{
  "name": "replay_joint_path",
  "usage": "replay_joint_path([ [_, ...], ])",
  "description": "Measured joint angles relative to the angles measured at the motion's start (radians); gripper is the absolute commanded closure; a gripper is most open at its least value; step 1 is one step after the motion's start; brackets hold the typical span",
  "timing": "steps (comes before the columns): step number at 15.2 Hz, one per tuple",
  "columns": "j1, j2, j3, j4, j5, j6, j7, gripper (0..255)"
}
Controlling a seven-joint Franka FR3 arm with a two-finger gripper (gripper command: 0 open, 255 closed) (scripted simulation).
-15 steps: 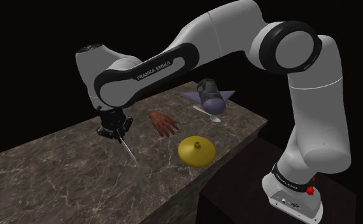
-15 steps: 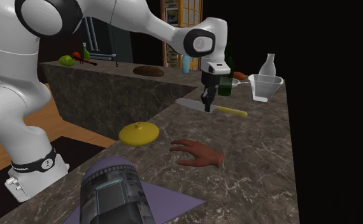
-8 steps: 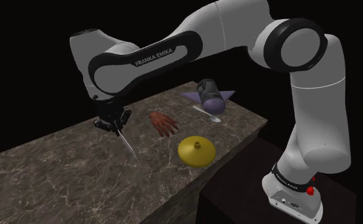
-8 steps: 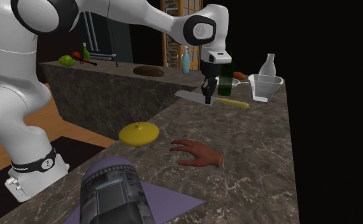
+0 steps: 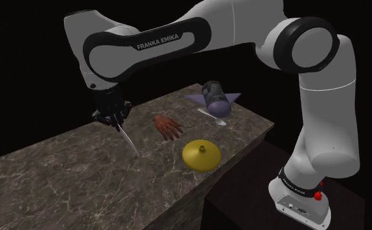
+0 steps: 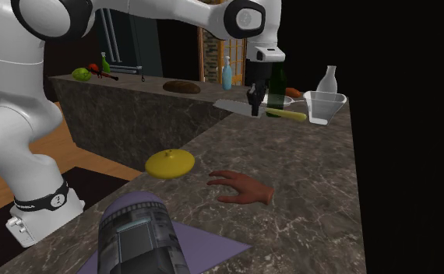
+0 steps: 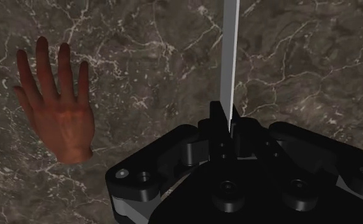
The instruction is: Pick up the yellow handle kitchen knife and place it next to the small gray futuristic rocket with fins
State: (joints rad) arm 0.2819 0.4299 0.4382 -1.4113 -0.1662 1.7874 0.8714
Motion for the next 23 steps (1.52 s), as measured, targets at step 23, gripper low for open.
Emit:
replay_joint_path([
  [23, -0.145, -0.324, -0.017, -0.218, 0.136, -0.077, -0.162, 255],
])
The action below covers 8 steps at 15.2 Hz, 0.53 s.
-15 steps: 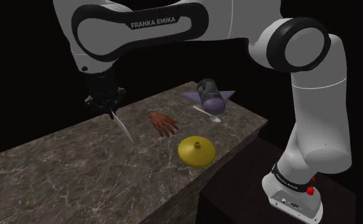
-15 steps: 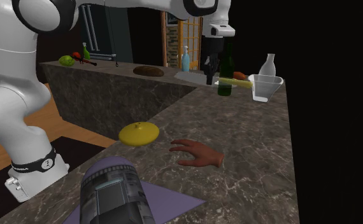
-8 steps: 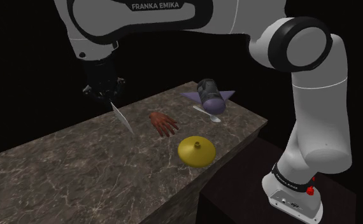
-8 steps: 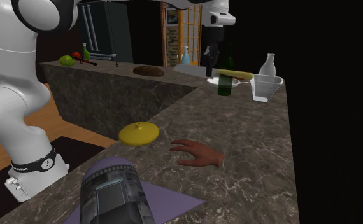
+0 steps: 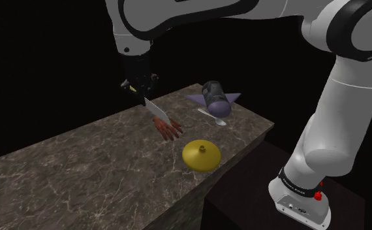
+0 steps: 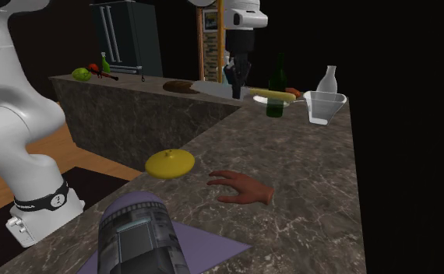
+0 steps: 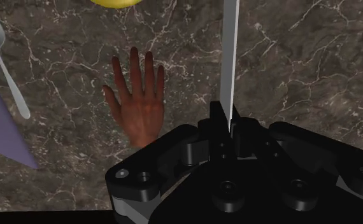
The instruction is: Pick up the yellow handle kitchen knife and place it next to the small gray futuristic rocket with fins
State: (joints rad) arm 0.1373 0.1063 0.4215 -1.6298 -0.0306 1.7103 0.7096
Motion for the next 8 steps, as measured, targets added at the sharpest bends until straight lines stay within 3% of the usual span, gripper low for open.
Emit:
replay_joint_path([
  [8, -0.08, -0.304, -0.09, -0.335, 0.106, 0.048, -0.193, 255],
])
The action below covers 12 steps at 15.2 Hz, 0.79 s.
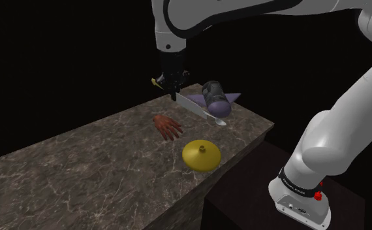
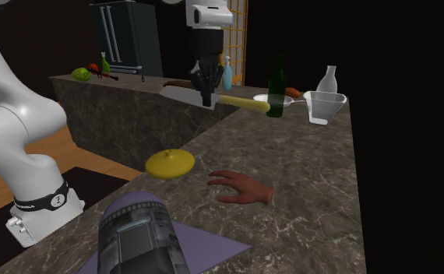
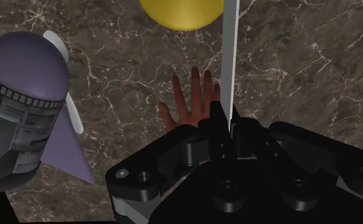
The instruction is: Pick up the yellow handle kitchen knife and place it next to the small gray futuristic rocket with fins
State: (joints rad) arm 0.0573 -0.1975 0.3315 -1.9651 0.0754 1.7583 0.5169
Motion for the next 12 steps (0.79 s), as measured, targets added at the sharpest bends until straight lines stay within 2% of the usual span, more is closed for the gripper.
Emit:
replay_joint_path([
  [5, -0.027, -0.15, -0.075, -0.145, 0.02, -0.005, -0.114, 255],
  [12, -0.027, -0.163, -0.079, -0.24, 0.025, 0.075, -0.13, 255],
])
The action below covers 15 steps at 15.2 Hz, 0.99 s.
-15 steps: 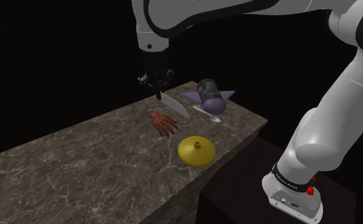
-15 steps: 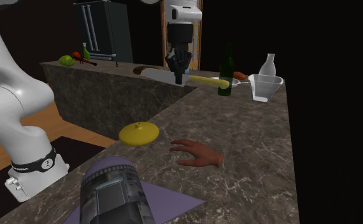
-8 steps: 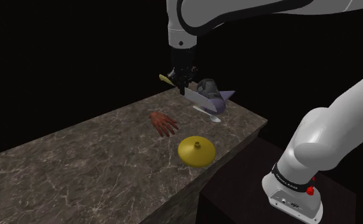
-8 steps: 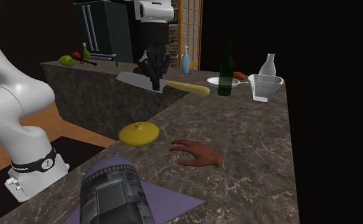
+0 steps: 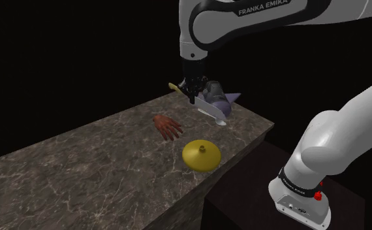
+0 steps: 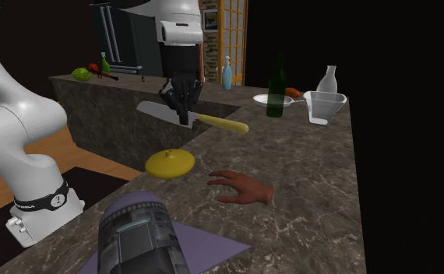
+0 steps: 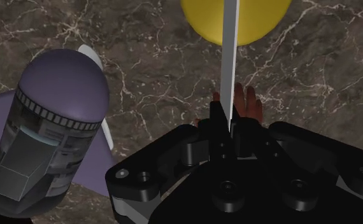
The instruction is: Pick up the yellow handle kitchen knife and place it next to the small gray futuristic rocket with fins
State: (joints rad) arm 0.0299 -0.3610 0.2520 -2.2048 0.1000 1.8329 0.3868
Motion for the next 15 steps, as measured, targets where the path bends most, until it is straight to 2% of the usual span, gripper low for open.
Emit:
replay_joint_path([
  [15, 0.003, 0.043, 0.016, -0.167, 0.003, 0.209, 0.001, 255],
])
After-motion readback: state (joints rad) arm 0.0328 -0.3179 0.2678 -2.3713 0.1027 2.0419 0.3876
